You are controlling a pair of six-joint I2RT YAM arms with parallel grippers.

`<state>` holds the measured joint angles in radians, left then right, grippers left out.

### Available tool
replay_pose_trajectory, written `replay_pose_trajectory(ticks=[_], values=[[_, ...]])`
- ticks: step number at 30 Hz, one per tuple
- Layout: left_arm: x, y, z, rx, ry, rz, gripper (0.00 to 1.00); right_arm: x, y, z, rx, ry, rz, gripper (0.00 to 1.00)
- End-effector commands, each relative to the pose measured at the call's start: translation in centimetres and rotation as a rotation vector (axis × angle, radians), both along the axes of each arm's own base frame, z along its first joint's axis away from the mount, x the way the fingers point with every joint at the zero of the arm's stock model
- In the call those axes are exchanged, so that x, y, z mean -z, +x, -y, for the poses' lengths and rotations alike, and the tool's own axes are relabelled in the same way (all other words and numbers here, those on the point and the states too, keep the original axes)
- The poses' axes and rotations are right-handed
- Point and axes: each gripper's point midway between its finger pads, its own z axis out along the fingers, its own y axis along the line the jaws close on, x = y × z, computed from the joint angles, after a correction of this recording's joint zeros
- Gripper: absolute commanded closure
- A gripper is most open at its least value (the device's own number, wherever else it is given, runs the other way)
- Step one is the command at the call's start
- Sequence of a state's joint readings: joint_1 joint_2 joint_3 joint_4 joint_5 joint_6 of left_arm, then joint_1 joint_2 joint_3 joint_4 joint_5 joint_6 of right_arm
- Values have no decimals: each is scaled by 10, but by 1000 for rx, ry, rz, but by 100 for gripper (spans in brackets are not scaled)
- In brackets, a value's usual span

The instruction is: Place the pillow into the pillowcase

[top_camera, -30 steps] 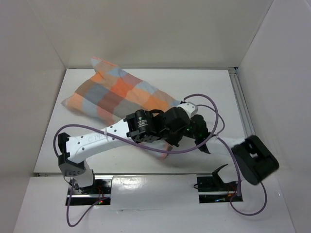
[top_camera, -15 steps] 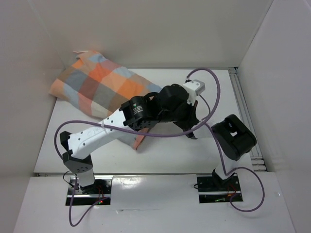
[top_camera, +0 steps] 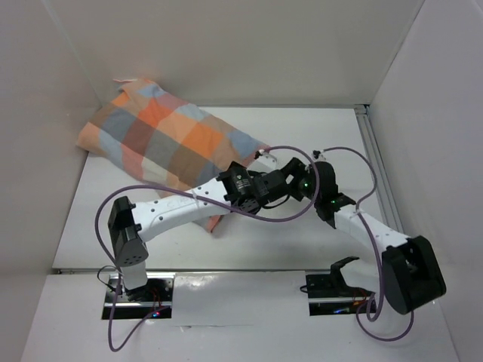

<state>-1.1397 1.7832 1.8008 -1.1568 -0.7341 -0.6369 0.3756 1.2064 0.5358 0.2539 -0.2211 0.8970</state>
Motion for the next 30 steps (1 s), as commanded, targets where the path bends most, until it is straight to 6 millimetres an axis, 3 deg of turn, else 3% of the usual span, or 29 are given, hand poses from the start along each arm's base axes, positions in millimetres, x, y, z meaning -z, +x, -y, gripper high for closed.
replay_pose_trajectory(ticks=[1, 5, 8, 11, 16, 21, 22, 30], values=[[11, 8, -37, -125, 148, 105, 13, 47, -22, 59, 171, -207, -185, 16], [35, 8, -43, -185, 192, 144, 13, 60, -36, 92, 278, -278, -275, 16], [56, 10, -42, -181, 238, 139, 13, 62, -39, 101, 291, -290, -279, 16], [79, 13, -40, -199, 284, 143, 13, 59, -39, 98, 268, -271, -274, 16], [100, 15, -49, -233, 381, 173, 16, 58, -36, 97, 256, -261, -264, 16], [99, 24, -63, -293, 468, 228, 29, 54, -33, 97, 253, -259, -255, 16], [99, 24, -63, -293, 468, 228, 36, 54, -33, 98, 253, -252, -257, 16], [68, 21, -64, -295, 377, 222, 42, 57, -32, 97, 239, -249, -266, 16]])
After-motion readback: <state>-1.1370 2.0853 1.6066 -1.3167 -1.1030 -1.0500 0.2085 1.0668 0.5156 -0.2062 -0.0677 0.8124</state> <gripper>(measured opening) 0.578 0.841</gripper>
